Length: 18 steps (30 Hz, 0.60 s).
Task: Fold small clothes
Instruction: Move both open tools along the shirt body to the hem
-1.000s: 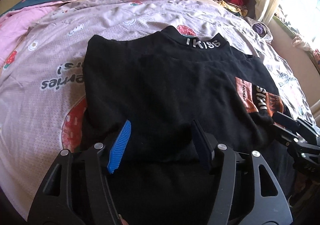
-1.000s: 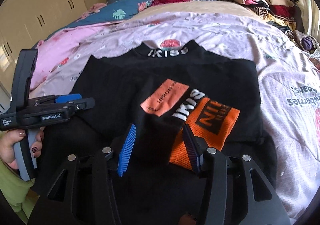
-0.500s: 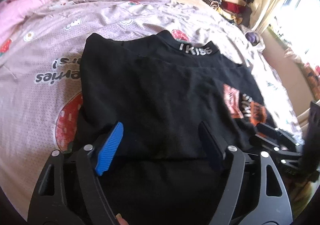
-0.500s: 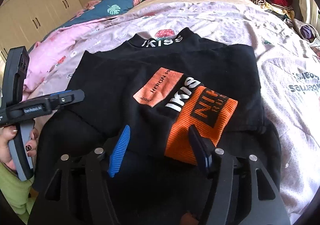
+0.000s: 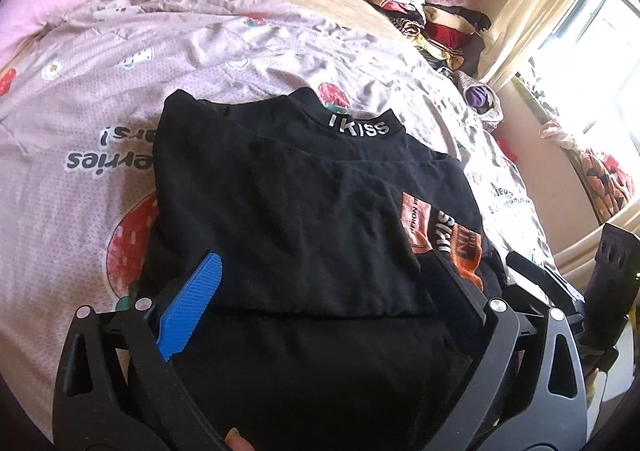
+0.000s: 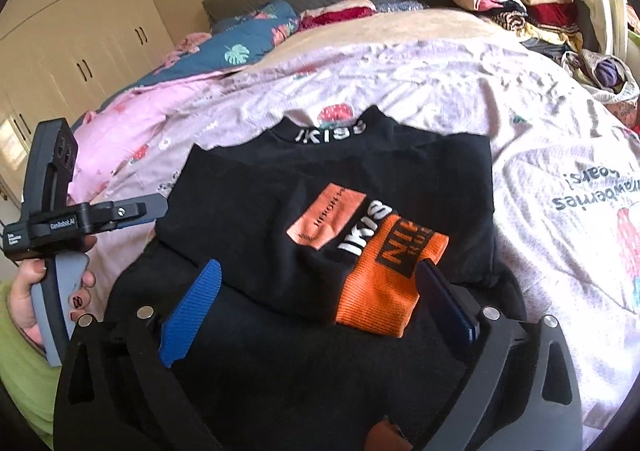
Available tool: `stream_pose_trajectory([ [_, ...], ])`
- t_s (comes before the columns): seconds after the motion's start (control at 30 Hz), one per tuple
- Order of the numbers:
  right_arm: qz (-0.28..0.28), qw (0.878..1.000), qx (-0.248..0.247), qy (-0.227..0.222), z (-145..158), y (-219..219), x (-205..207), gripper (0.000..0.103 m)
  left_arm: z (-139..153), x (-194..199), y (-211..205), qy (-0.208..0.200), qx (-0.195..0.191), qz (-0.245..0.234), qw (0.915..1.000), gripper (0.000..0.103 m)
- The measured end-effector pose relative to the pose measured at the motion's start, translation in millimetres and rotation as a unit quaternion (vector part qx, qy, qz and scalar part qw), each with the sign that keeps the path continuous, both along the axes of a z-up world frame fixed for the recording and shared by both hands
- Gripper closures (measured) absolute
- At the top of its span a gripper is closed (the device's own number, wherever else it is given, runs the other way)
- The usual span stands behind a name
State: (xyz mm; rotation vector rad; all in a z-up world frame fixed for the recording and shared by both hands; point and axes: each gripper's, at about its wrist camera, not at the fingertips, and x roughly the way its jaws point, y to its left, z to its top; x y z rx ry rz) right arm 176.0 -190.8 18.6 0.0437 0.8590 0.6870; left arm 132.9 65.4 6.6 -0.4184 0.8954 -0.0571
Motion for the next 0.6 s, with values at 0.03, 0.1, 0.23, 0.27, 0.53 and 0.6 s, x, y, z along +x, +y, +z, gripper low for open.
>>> stream_pose_trajectory([
  [0.03,0.0,1.0,0.001,-0.002,2,0,-1,0.005,1,-1,0,0.0,0.002,0.0,1.0,0.01],
  [0.1,-0.001,1.0,0.004,-0.005,5,-2,-4,0.005,5,-3,0,-0.002,0.007,0.002,1.0,0.01],
  [0.23,-0.015,1.0,0.012,-0.012,12,-8,-12,0.005,12,-9,1,-0.009,0.014,0.005,0.9999,0.01],
  [0.27,-0.019,1.0,0.017,-0.01,14,-9,-14,0.005,14,-11,1,-0.011,0.016,0.005,0.9998,0.01],
  [0.53,-0.04,0.999,0.029,-0.021,26,-22,-29,0.005,25,-23,-2,-0.026,0.021,0.001,0.9994,0.01],
  [0.6,-0.044,0.998,0.031,-0.019,28,-25,-33,0.005,28,-27,-4,-0.031,0.022,-0.001,0.9993,0.01],
])
